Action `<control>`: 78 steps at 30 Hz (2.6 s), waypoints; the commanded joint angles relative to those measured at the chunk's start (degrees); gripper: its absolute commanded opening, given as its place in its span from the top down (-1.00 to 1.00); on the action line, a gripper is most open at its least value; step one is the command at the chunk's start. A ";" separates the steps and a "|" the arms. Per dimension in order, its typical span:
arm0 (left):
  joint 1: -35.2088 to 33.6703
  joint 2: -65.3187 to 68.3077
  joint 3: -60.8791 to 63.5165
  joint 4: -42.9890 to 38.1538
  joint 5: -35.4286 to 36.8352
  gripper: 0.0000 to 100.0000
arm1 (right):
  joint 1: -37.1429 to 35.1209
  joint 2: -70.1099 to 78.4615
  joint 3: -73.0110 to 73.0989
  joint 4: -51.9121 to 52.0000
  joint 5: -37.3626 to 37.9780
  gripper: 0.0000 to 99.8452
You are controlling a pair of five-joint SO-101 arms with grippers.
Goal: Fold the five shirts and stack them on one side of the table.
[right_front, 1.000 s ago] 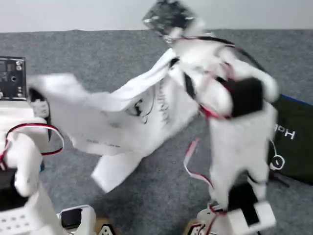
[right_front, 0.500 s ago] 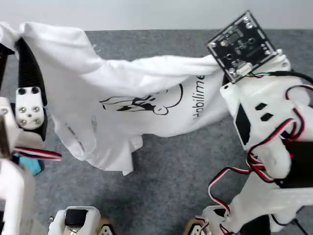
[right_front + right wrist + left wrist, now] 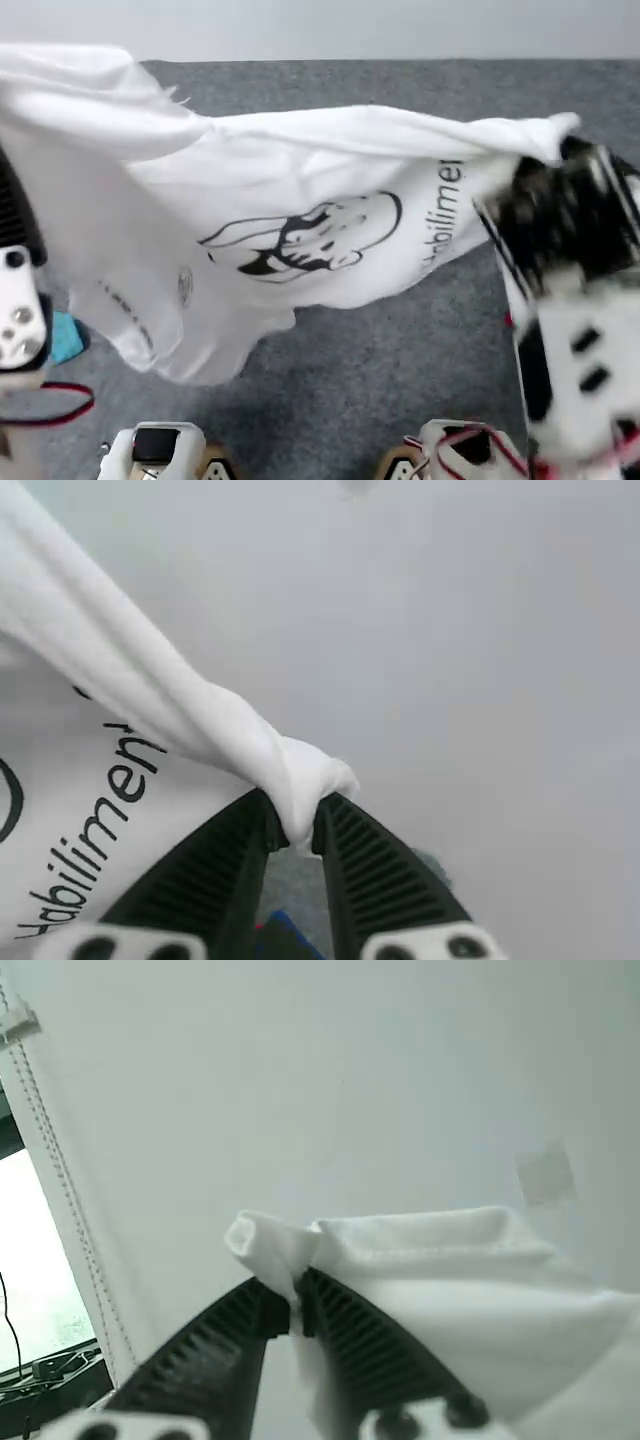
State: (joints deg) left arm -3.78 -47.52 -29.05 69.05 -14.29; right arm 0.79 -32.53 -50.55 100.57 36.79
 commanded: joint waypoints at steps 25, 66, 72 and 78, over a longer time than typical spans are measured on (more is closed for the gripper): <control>3.87 0.53 27.38 2.81 -5.63 0.99 | 5.14 -10.07 44.57 -0.40 0.97 0.98; 1.05 36.40 30.29 -16.26 -1.93 0.99 | -2.15 36.44 61.71 -75.56 6.77 0.98; 1.41 36.40 27.65 2.81 -7.30 0.99 | -1.80 36.88 61.71 -59.12 11.16 0.98; 1.41 36.40 27.91 18.11 -9.93 0.99 | 0.13 36.79 61.27 -47.43 11.16 0.98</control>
State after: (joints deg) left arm -2.20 -10.77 1.01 80.48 -23.16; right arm -0.88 4.84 15.12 49.05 47.43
